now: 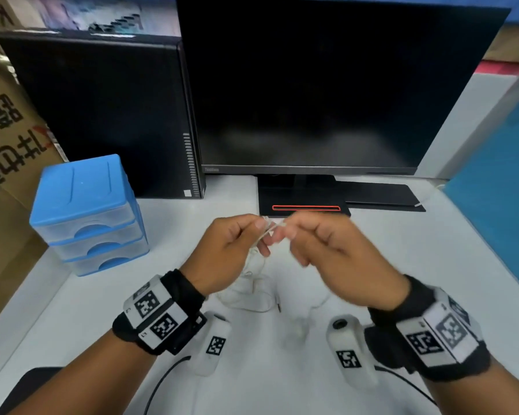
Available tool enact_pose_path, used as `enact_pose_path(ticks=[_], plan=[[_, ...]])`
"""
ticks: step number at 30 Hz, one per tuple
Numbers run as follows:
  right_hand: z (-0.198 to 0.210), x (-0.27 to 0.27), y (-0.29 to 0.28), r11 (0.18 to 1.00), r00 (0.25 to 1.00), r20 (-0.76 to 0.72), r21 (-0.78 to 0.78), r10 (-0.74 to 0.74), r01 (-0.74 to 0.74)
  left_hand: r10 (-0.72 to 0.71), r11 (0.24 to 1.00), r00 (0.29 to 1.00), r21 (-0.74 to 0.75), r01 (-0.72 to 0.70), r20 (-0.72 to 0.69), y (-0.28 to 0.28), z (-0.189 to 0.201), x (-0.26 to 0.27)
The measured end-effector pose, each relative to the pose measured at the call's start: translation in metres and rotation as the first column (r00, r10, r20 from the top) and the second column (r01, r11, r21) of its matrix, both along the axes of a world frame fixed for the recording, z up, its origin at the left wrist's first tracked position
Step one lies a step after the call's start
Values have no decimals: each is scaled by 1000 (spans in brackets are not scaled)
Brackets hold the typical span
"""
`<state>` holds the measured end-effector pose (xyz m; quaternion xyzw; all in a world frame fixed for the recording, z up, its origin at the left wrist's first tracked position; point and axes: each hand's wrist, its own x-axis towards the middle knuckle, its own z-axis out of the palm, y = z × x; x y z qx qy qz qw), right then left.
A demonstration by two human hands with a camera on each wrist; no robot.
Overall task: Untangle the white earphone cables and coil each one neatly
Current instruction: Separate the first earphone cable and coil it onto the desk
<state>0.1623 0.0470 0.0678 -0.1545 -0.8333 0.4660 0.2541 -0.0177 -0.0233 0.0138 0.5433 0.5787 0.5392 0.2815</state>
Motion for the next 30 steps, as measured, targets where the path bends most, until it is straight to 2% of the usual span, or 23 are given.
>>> enact_pose_path(ticks=[2,4,7,10,12,15,17,20,23,25,27,30], plan=[[-8,-2,17,985,980,-97,-34,-173,171,-116,993,989,-24,119,93,-3,2,12],[-20,-7,30,958,949,-133,-77,-286,278,-221,972,944,-17,232,244,-6,6,19],[-43,-12,29,972,975,-33,-93,-218,214,-276,960,857,71,273,435,-8,16,19],[-59,-18,12,996,983,177,-63,-53,65,-157,987,789,106,117,594,-5,23,8],[-59,-20,-1,999,958,282,-16,47,-45,-32,996,844,83,-15,536,0,21,-3],[-42,-16,-12,989,946,293,14,135,-146,159,979,953,85,-186,258,5,10,-17],[-27,-12,-15,988,962,230,14,147,-154,185,979,979,72,-191,80,5,2,-18],[-11,-4,-9,997,991,115,29,70,-74,69,998,994,20,-67,-84,-1,0,-6],[-3,0,11,990,990,-72,59,-122,126,-96,995,994,0,96,-45,-8,9,8],[-4,2,24,972,957,-178,-2,-231,234,-187,982,982,17,187,36,-11,16,16],[-9,3,33,962,942,-199,-79,-271,260,-256,967,958,52,251,133,-13,21,19],[-23,-1,36,965,959,-140,-126,-248,231,-295,955,914,99,279,279,-13,26,19]])
